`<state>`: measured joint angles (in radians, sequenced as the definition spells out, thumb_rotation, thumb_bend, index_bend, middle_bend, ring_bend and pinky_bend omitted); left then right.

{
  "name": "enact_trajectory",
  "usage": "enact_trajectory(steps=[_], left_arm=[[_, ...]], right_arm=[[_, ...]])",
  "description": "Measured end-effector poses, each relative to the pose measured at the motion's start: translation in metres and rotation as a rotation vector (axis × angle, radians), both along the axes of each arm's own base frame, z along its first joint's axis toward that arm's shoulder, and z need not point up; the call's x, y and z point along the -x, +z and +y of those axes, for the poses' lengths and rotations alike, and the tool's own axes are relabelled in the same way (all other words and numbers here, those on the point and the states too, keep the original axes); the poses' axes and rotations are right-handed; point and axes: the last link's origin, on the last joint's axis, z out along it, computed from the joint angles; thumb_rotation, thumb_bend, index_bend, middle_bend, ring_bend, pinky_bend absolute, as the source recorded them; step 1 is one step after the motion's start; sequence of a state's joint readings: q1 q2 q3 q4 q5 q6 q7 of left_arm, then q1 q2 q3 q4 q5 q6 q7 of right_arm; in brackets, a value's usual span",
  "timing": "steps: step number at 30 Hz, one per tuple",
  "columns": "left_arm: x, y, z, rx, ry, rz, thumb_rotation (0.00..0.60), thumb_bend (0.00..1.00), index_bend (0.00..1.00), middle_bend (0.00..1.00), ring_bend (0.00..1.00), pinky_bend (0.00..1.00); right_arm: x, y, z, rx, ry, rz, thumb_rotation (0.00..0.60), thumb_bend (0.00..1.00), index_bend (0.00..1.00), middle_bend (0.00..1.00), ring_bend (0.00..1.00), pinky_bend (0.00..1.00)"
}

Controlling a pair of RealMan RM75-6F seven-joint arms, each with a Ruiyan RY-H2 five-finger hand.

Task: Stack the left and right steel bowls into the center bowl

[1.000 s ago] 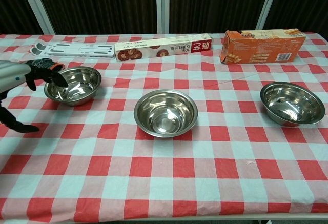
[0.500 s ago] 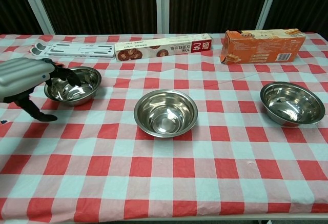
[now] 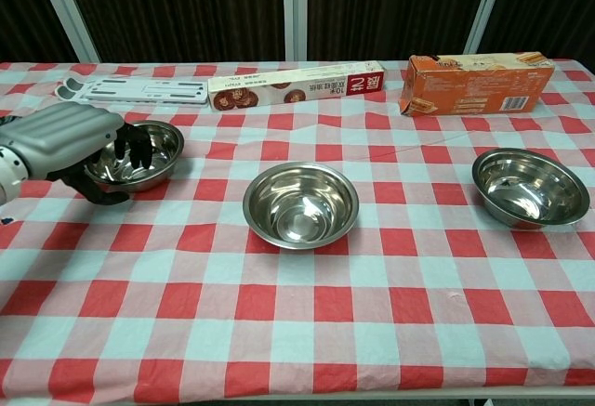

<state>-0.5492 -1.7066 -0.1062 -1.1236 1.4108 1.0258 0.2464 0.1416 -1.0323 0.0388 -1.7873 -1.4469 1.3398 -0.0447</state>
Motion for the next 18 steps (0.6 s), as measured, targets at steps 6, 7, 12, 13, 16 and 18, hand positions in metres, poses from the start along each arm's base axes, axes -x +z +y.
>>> enact_trajectory(steps=[6, 7, 12, 13, 16, 18], left_arm=[[0.003, -0.009, 0.000, -0.017, -0.043, 0.051, 0.600, 0.30, 0.56, 0.60, 0.52, 0.61], [0.004, -0.011, 0.000, -0.019, -0.049, 0.059, 0.600, 0.31, 0.56, 0.60, 0.52, 0.61], [0.004, -0.018, 0.001, -0.030, -0.062, 0.075, 0.600, 0.35, 0.60, 0.64, 0.56, 0.65], [0.003, -0.019, 0.002, -0.036, -0.064, 0.074, 0.600, 0.37, 0.62, 0.65, 0.57, 0.66], [0.003, -0.020, 0.001, -0.049, -0.069, 0.074, 0.600, 0.38, 0.64, 0.67, 0.59, 0.68], [0.004, -0.020, 0.000, -0.049, -0.069, 0.077, 0.600, 0.38, 0.64, 0.68, 0.60, 0.69]], right_arm=[[0.004, -0.003, 0.000, -0.010, -0.012, 0.001, 0.600, 0.03, 0.07, 0.12, 0.03, 0.15], [0.004, -0.003, 0.000, -0.011, -0.012, 0.001, 0.600, 0.03, 0.07, 0.12, 0.03, 0.15], [0.006, -0.003, -0.001, -0.010, -0.017, 0.000, 0.600, 0.03, 0.07, 0.12, 0.03, 0.15], [0.006, -0.003, -0.001, -0.009, -0.019, 0.001, 0.600, 0.03, 0.07, 0.13, 0.03, 0.15], [0.011, -0.004, -0.002, -0.011, -0.031, 0.014, 0.600, 0.06, 0.07, 0.13, 0.04, 0.17], [0.014, -0.006, -0.004, -0.019, -0.042, 0.026, 0.600, 0.08, 0.08, 0.14, 0.05, 0.18]])
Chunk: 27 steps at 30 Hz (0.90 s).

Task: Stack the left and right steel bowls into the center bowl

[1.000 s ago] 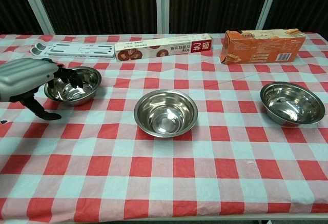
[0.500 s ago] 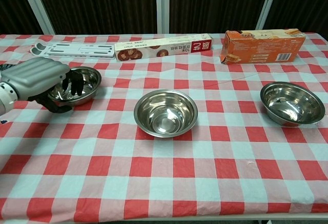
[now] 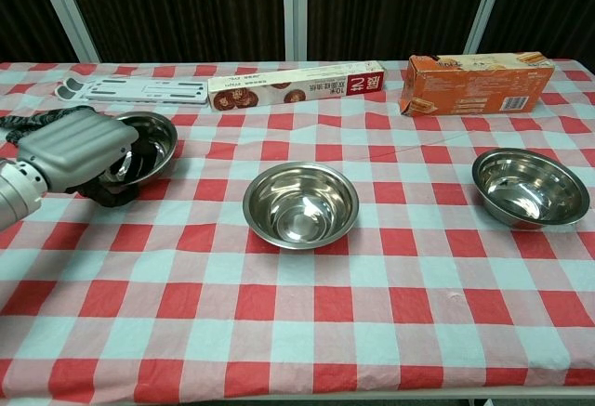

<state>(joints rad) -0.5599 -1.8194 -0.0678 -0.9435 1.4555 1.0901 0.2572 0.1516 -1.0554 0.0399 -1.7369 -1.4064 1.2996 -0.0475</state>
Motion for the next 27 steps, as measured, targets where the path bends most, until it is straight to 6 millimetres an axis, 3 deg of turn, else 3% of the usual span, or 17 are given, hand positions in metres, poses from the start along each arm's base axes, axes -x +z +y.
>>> enact_trajectory(steps=[7, 18, 27], left_arm=[[0.000, 0.003, -0.001, -0.008, 0.000, 0.000, 0.600, 0.38, 0.66, 0.70, 0.62, 0.70], [-0.011, 0.018, -0.004, -0.030, -0.018, -0.034, 0.600, 0.38, 0.67, 0.72, 0.64, 0.73], [-0.013, 0.046, -0.017, -0.074, -0.015, -0.047, 0.600, 0.38, 0.68, 0.72, 0.64, 0.73]], right_arm=[[0.006, -0.014, -0.016, -0.047, 0.001, 0.047, 0.600, 0.09, 0.10, 0.16, 0.07, 0.20], [-0.016, -0.034, -0.034, -0.103, 0.095, 0.098, 0.600, 0.09, 0.14, 0.18, 0.09, 0.23], [-0.020, -0.056, -0.040, -0.170, 0.121, 0.139, 0.600, 0.09, 0.19, 0.23, 0.14, 0.27]])
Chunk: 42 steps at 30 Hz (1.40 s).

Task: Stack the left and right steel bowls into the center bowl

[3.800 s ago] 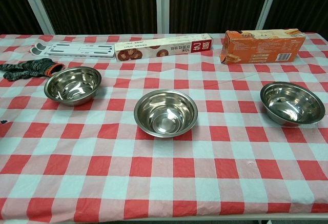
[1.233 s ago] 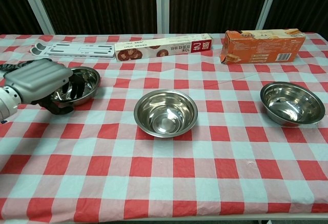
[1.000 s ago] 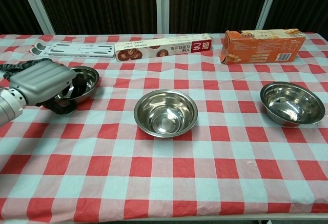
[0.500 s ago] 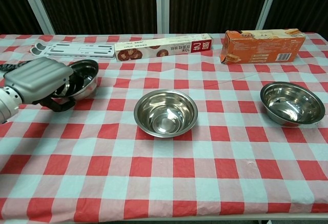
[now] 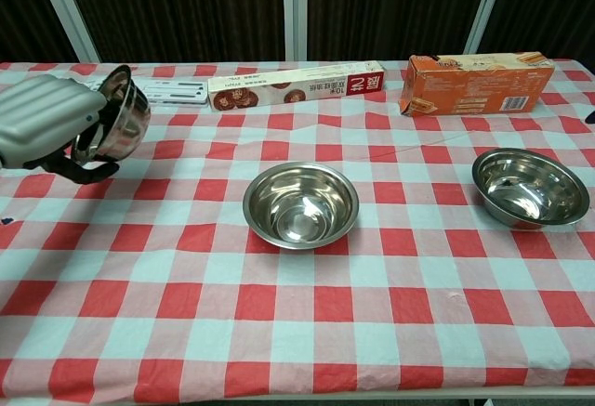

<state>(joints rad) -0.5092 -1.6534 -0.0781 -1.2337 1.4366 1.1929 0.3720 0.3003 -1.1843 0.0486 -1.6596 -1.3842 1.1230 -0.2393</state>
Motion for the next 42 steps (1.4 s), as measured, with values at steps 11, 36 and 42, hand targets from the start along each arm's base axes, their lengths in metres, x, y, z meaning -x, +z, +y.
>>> enact_trajectory(steps=[11, 36, 42], left_arm=[[0.014, 0.043, -0.013, -0.074, 0.061, 0.019, 0.600, 0.38, 0.68, 0.72, 0.64, 0.73], [0.021, 0.054, -0.017, -0.097, 0.092, 0.010, 0.600, 0.38, 0.68, 0.72, 0.64, 0.73], [0.022, 0.054, -0.018, -0.094, 0.092, 0.012, 0.600, 0.38, 0.68, 0.72, 0.64, 0.73]], right_arm=[[-0.002, -0.036, -0.008, -0.102, 0.020, 0.039, 0.600, 0.10, 0.22, 0.25, 0.15, 0.29], [-0.009, -0.085, -0.044, -0.165, 0.050, 0.096, 0.600, 0.27, 0.46, 0.42, 0.33, 0.46], [-0.007, -0.088, -0.044, -0.156, 0.053, 0.097, 0.600, 0.34, 0.62, 0.54, 0.45, 0.59]])
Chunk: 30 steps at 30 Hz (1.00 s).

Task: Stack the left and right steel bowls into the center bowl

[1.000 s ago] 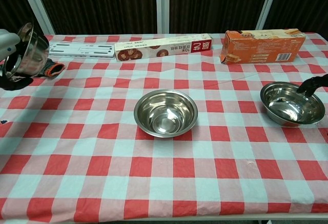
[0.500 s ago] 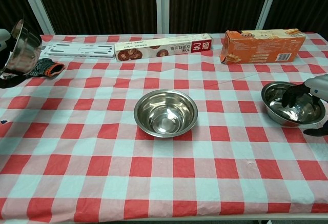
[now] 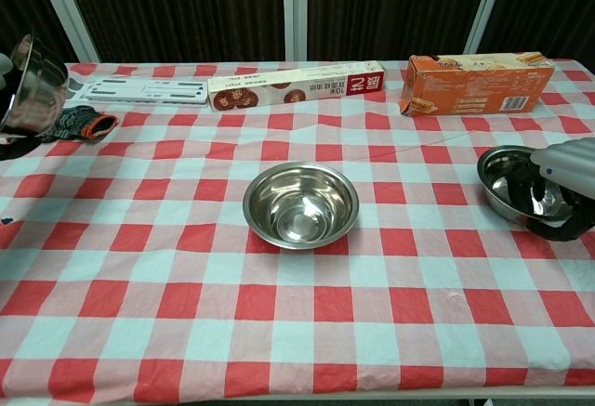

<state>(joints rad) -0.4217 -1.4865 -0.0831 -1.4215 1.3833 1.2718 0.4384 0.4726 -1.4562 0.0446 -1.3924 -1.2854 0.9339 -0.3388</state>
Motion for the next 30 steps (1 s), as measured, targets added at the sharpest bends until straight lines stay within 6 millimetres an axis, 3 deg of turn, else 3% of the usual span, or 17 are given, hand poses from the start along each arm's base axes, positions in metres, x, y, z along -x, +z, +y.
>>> enact_trajectory(steps=[9, 19, 23, 30], left_arm=[[0.000, 0.000, -0.001, 0.001, 0.003, 0.003, 0.600, 0.38, 0.68, 0.72, 0.64, 0.73], [0.000, 0.002, -0.003, 0.002, 0.002, 0.004, 0.600, 0.38, 0.68, 0.72, 0.64, 0.73], [-0.001, -0.001, -0.005, 0.019, -0.002, 0.014, 0.600, 0.38, 0.68, 0.72, 0.64, 0.73], [-0.012, -0.015, -0.014, 0.088, -0.042, 0.048, 0.600, 0.38, 0.68, 0.72, 0.64, 0.73]], right_arm=[[0.003, 0.001, -0.001, 0.019, -0.004, -0.008, 0.600, 0.40, 0.71, 0.60, 0.52, 0.66], [0.000, 0.016, -0.002, 0.070, 0.008, -0.037, 0.600, 0.41, 0.73, 0.61, 0.53, 0.68], [-0.011, 0.028, -0.003, 0.103, 0.030, -0.071, 0.600, 0.41, 0.73, 0.61, 0.53, 0.68], [-0.048, 0.063, -0.006, 0.189, 0.110, -0.157, 0.600, 0.42, 0.73, 0.61, 0.53, 0.68]])
